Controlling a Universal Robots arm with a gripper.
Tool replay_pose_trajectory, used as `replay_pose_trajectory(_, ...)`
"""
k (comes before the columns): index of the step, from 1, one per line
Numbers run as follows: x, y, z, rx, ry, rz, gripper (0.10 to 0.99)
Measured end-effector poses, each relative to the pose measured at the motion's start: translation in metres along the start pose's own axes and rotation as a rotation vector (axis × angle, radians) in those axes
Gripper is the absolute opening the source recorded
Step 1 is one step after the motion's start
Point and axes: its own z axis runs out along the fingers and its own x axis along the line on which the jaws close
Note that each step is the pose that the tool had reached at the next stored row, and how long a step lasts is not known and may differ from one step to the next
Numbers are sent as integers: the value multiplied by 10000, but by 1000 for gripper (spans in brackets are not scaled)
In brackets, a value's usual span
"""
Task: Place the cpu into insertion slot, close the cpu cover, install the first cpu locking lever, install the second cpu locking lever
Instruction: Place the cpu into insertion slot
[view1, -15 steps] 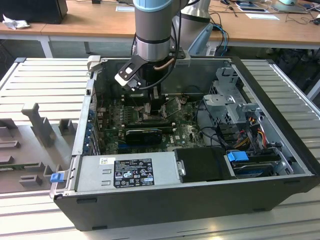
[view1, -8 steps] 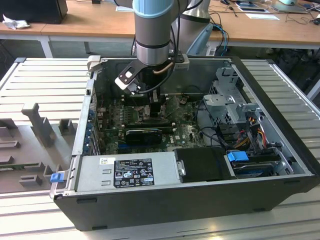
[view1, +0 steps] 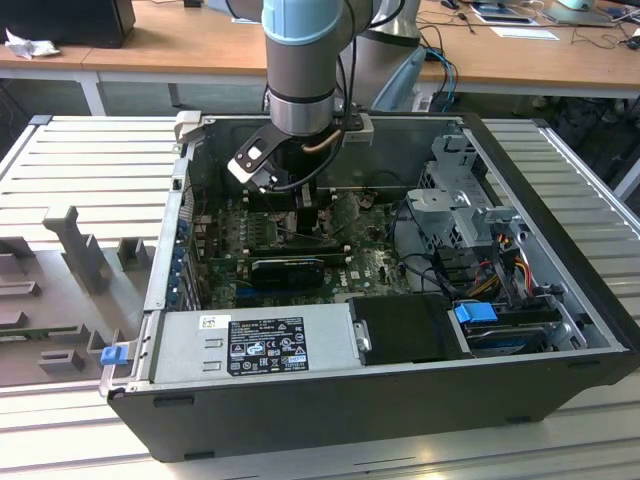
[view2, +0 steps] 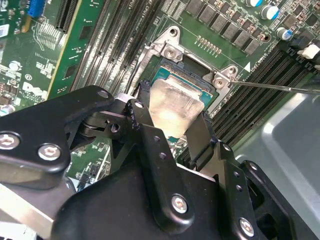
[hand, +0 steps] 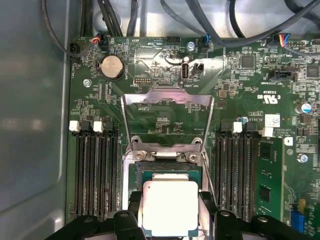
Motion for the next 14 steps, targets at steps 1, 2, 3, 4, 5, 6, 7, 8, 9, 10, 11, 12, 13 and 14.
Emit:
replay_pose_trajectory(1, -1, -1, 1, 2, -2, 1, 533)
replay_pose_trajectory(2, 0, -1, 2, 2, -3, 2, 533)
replay_pose_trajectory(3, 0, -1, 5, 2, 0, 2, 533)
replay_pose_trajectory(4, 0, -1, 6, 1, 1, 2, 533)
replay_pose_trajectory(5, 0, -1, 7, 1, 1, 2, 533)
replay_pose_trajectory(6, 0, 0, 7, 3, 0, 3, 533)
replay_pose_trajectory(7, 0, 0, 9, 3, 1, 3, 533)
replay_pose_trajectory(8, 0, 0, 11, 4, 0, 4, 533)
replay_pose_trajectory(9, 0, 0, 12, 5, -1, 3, 533)
replay_pose_trajectory(10, 0, 1, 13, 4, 0, 3, 533)
replay_pose_trajectory(11, 0, 1, 15, 4, 0, 3, 533)
replay_pose_trajectory(12, 0, 3, 18, 4, 2, 2, 533)
replay_pose_trajectory(13, -1, 5, 24, 3, 2, 2, 533)
replay_pose_trajectory(14, -1, 4, 30, 4, 1, 3, 533)
